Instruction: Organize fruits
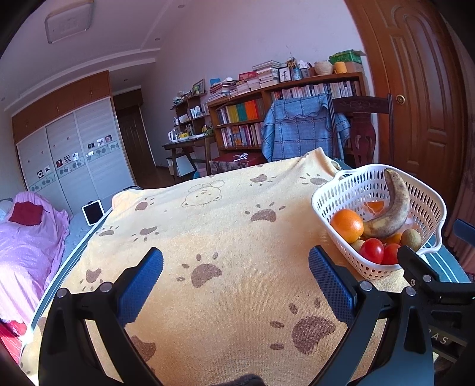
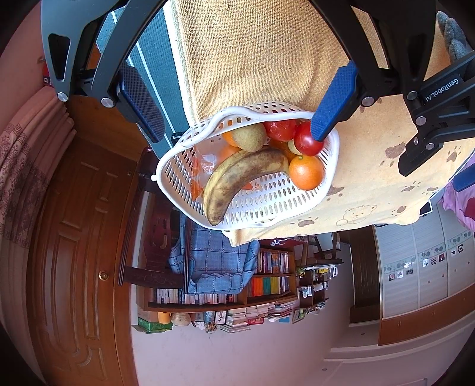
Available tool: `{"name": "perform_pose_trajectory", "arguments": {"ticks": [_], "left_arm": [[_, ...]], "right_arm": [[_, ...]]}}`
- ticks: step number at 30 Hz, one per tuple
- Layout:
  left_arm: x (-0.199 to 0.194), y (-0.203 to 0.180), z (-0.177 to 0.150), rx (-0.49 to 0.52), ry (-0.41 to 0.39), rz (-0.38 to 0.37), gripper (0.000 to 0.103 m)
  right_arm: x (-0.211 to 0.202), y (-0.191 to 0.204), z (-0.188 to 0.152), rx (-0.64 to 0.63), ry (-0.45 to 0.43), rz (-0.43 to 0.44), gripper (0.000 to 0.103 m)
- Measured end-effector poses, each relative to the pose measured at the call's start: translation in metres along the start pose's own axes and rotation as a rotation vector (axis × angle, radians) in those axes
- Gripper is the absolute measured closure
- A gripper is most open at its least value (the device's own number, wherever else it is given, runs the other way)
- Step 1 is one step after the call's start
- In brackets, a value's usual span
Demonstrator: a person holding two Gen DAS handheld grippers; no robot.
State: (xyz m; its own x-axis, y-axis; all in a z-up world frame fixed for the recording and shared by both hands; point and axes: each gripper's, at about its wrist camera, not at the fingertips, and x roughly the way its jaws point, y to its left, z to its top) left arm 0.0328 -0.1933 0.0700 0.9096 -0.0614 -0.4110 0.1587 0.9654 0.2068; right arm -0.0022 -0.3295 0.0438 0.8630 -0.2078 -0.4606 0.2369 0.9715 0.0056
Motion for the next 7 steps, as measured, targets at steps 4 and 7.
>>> {"name": "perform_pose_trajectory", "arguments": {"ticks": [4,7], "left_arm": [[0.005,0.008,-0.002,-0.035,0.045,-0.006,0.005],[0.008,0.019,-0.007,-0.057,0.082,-0.001,0.005]], "right_arm": [[0.002,0.0,-0.001,0.0,0.008,0.005,0.003],[0.002,0.001,-0.001,-0.005,0.01,0.009,0.003]]}}
